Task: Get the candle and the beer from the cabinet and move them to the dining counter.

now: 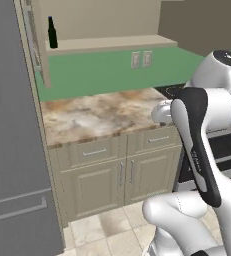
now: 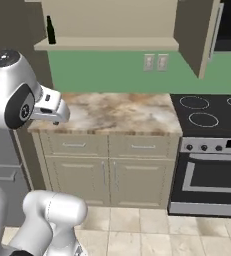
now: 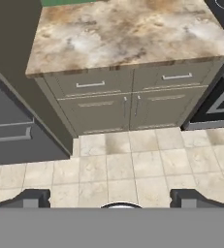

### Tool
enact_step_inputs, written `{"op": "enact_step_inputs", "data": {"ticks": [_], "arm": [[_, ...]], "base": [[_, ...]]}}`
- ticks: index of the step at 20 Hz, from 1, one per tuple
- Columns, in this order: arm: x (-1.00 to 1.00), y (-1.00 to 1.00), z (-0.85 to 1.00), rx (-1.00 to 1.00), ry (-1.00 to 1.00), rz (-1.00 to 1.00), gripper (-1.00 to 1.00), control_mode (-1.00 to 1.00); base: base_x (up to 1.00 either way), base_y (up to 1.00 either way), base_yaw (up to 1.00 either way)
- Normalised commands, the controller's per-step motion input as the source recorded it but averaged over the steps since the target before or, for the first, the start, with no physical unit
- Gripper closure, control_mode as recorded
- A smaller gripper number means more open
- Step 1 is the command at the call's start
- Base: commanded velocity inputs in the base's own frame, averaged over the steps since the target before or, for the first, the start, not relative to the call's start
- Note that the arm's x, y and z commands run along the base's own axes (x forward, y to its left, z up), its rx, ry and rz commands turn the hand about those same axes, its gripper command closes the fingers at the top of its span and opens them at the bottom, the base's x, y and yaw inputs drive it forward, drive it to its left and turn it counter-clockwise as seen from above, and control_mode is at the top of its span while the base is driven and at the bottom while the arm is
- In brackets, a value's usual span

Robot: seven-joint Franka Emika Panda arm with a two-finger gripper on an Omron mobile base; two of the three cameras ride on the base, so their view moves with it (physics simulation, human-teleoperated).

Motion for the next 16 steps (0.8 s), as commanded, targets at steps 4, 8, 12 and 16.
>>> {"op": "enact_step_inputs", "data": {"ticks": [4,8,12,16], "arm": [[0.00,0.00,0.00,0.00,0.00,0.00,-1.00,1.00],[0.00,0.00,0.00,0.00,0.00,0.00,-1.00,1.00],[0.00,0.00,0.00,0.00,0.00,0.00,-1.00,1.00],[0.00,0.00,0.00,0.00,0.00,0.00,-1.00,1.00]], "base": [[0.61,-0.38,0.14],[0.60,0.00,0.19],[0.49,-0.01,0.18],[0.56,0.00,0.23]]}}
